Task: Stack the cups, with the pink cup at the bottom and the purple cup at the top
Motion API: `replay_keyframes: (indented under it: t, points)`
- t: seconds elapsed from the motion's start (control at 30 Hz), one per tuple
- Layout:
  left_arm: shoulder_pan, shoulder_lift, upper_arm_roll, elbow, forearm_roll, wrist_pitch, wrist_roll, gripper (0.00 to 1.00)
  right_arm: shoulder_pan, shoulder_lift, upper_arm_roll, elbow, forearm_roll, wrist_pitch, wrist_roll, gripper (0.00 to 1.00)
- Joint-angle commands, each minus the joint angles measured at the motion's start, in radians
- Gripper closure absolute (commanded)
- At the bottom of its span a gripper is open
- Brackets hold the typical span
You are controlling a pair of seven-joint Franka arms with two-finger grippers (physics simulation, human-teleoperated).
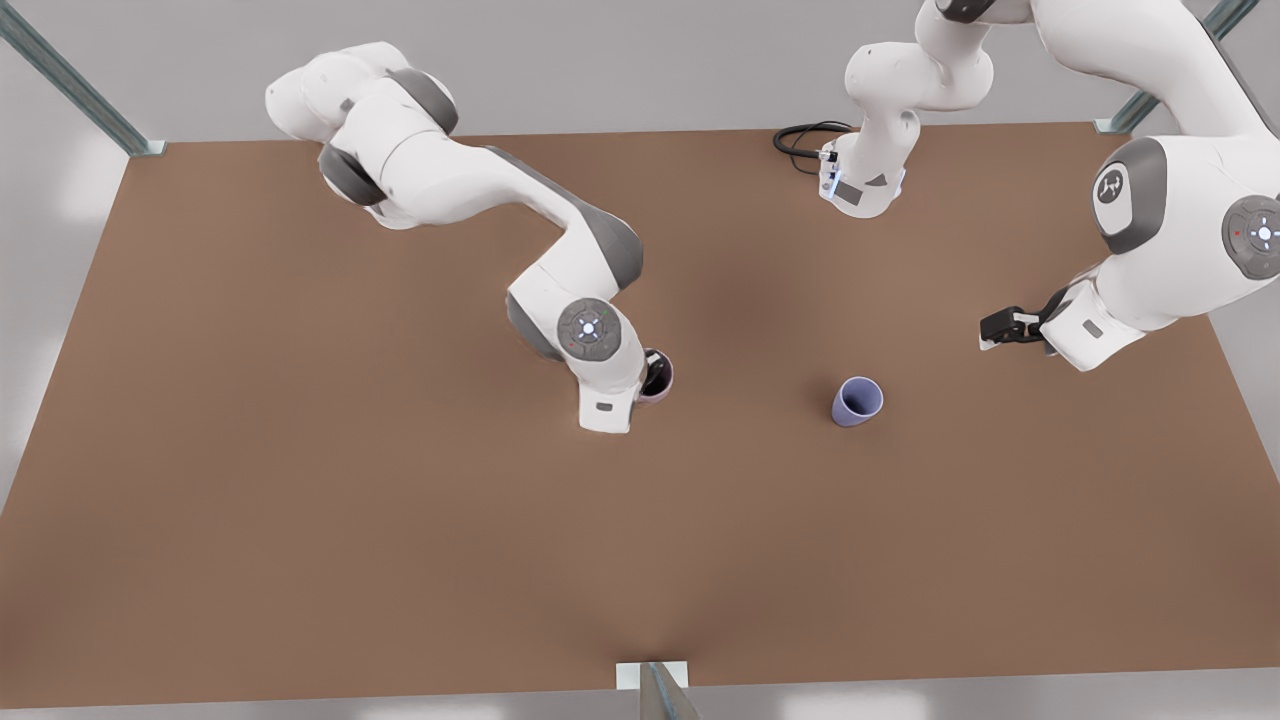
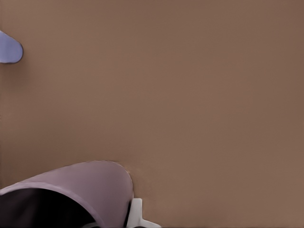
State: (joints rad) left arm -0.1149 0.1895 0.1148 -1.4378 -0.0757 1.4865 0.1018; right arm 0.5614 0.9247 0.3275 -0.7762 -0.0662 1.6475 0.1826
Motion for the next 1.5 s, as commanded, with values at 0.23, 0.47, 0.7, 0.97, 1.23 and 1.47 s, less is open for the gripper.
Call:
replay_keyframes:
  t: [0.23, 0.47, 0.7, 0.97, 1.23, 1.47]
  points:
    - [-0.040, 0.068, -0.004, 0.002, 0.004, 0.020, -0.017, 0.00, 0.190, 0.152, -0.061, 0.026, -0.017, 0.176, 0.788, 0.79]
    - [-0.080, 0.013, -0.026, -0.441, -0.003, 0.561, -0.002, 0.00, 0.118, 0.146, -0.084, -0.032, -0.030, 0.239, 0.443, 0.79]
    - [-0.080, 0.061, -0.030, -0.526, -0.010, 0.712, 0.006, 0.00, 0.041, 0.158, -0.133, -0.055, -0.040, 0.399, 0.146, 0.79]
    - [-0.080, 0.088, -0.037, -0.584, -0.012, 0.722, 0.006, 0.00, 0.078, 0.273, -0.136, 0.015, -0.041, 0.445, -0.089, 0.79]
    - [-0.080, 0.126, -0.037, -0.628, -0.012, 0.733, 0.006, 0.00, 0.109, 0.263, -0.150, 0.012, -0.070, 0.422, -0.084, 0.00]
    - [-0.080, 0.156, -0.037, -0.641, -0.010, 0.733, 0.006, 0.00, 0.114, 0.210, -0.147, -0.014, -0.077, 0.394, -0.086, 0.00]
